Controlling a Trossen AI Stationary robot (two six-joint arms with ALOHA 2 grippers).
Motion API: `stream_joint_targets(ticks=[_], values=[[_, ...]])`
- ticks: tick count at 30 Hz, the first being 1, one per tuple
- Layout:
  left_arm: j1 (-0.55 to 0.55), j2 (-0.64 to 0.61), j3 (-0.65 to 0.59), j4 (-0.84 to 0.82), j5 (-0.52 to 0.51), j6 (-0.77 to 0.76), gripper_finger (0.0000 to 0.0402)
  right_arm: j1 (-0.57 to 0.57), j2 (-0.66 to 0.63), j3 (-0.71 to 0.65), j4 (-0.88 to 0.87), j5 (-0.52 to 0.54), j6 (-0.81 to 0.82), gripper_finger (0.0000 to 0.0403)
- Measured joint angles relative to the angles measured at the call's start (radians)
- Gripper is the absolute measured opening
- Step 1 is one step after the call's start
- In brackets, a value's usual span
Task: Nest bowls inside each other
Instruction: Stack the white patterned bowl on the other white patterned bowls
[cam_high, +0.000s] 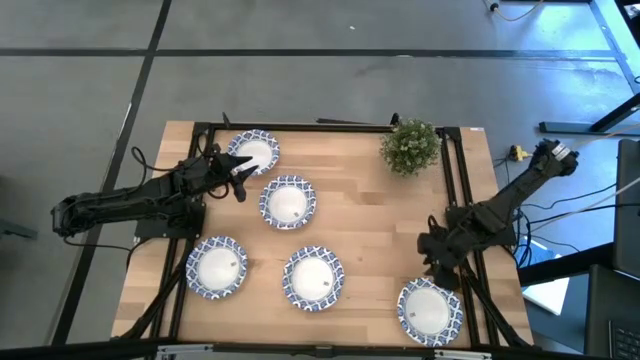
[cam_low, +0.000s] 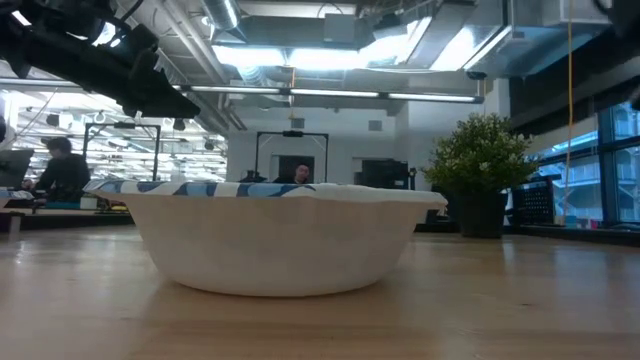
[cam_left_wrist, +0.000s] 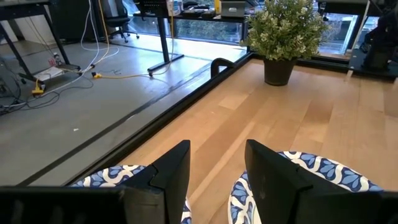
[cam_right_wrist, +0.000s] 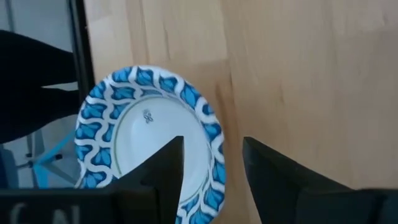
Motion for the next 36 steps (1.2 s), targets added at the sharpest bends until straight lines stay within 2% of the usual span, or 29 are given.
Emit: stream_joint_targets(ticks=[10, 15, 19, 27, 36], values=[[0.000, 0.000, 0.000, 0.000, 0.000, -0.001, 0.0149, 0.130, 0.001, 0.000, -0.013, 0.125, 0.196, 0.0164], [0.000, 0.000, 0.000, 0.000, 0.000, -0.001, 0.0149, 0.155, 0.004, 0.000, -0.012, 0.124, 0.178, 0.0165], [0.000, 0.000, 0.000, 0.000, 0.000, -0.002, 0.0149, 0.160, 0.029, 0.000, -0.012, 0.082, 0.179, 0.0181], [0.000, 0.000, 0.000, 0.000, 0.000, -0.002, 0.0149, 0.162, 0.149, 0.000, 0.029, 0.101, 0.174, 0.0238], [0.000, 0.000, 0.000, 0.000, 0.000, -0.002, 0.0149, 0.202, 0.322, 0.000, 0.082, 0.109, 0.148, 0.0245]])
